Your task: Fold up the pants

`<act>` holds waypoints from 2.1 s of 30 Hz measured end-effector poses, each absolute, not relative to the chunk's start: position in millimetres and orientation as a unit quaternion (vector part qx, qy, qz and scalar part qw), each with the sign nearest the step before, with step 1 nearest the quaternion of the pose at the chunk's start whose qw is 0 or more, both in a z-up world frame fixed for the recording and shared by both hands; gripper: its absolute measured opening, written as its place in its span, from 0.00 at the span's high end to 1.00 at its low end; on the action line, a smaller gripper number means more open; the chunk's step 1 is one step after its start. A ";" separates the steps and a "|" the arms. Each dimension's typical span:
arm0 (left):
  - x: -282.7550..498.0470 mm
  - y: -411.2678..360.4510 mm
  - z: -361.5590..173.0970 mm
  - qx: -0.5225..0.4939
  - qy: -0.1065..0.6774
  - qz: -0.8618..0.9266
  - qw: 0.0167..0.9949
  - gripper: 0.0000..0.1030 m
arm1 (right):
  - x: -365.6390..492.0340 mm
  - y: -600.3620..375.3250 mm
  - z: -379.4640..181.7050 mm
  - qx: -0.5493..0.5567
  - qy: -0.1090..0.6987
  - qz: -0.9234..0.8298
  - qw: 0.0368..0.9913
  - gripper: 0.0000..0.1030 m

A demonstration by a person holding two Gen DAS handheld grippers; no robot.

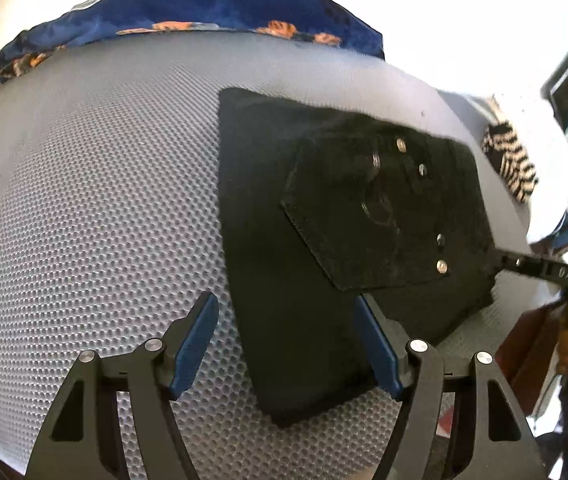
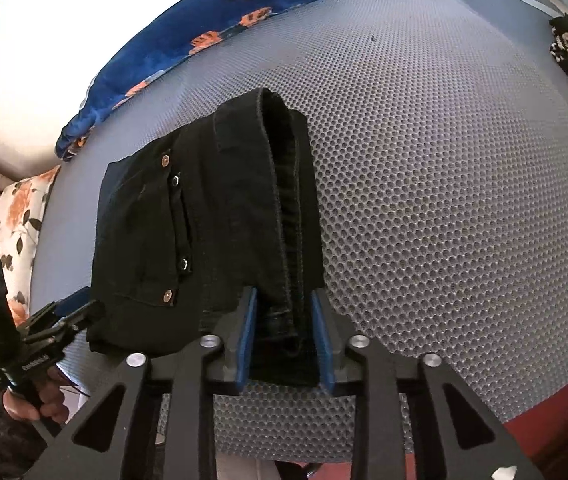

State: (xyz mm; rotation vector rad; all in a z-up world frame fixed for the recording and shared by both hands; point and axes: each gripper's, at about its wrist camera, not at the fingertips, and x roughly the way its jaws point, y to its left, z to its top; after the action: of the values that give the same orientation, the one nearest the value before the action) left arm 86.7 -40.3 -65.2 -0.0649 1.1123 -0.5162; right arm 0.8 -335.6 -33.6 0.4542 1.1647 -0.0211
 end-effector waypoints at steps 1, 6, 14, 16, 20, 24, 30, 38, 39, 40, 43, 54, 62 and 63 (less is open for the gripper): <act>88.5 -35.6 -64.7 -0.041 0.523 -0.243 0.816 0.31 | 0.4 -336.9 -33.8 0.217 0.545 -0.010 0.810 0.66; 101.8 -15.8 -68.3 -0.091 0.538 -0.236 0.804 0.31 | -1.6 -349.1 -35.4 0.251 0.539 -0.001 0.804 0.59; 122.1 -2.1 -76.5 -0.155 0.566 -0.251 0.770 0.31 | 13.7 -362.4 -34.2 0.275 0.524 0.033 0.806 0.48; 125.6 -1.8 -79.7 -0.175 0.574 -0.256 0.758 0.31 | 21.4 -365.9 -38.6 0.281 0.525 0.042 0.802 0.47; 135.2 -1.2 -83.8 -0.199 0.582 -0.257 0.745 0.31 | 31.5 -371.8 -49.4 0.292 0.533 0.056 0.792 0.47; 144.6 -3.7 -87.0 -0.205 0.588 -0.261 0.738 0.31 | 35.7 -378.5 -60.4 0.309 0.537 0.075 0.782 0.47; 155.5 -21.7 -90.7 -0.205 0.591 -0.269 0.732 0.31 | 40.4 -390.4 -75.6 0.341 0.535 0.116 0.764 0.50; 173.9 -58.3 -89.0 -0.157 0.586 -0.291 0.740 0.31 | 68.0 -388.8 -85.2 0.347 0.526 0.185 0.754 0.51; 175.0 -62.4 -88.4 -0.151 0.584 -0.289 0.743 0.31 | 71.2 -388.7 -86.3 0.350 0.525 0.190 0.752 0.52; 174.0 -62.0 -88.1 -0.147 0.581 -0.286 0.747 0.31 | 74.4 -388.6 -87.7 0.354 0.524 0.192 0.750 0.58; 169.0 -68.4 -87.1 -0.128 0.566 -0.275 0.766 0.40 | 73.4 -385.6 -88.9 0.345 0.520 0.188 0.759 0.67; 151.1 -74.7 -72.3 -0.072 0.529 -0.246 0.809 0.85 | 55.4 -360.0 -56.9 0.339 0.484 0.117 0.798 0.78; 137.2 -47.4 -56.3 -0.095 0.517 -0.249 0.814 0.87 | 55.4 -322.4 -27.6 0.313 0.483 0.113 0.810 0.80; 135.6 -34.6 -53.6 -0.096 0.514 -0.249 0.816 0.87 | 57.1 -316.9 -25.5 0.310 0.485 0.115 0.810 0.80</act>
State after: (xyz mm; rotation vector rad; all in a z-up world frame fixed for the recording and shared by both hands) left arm 135.6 -34.6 -53.6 -0.2045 1.0957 -0.5304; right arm 57.1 -316.9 -25.5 0.6621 1.0364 0.2452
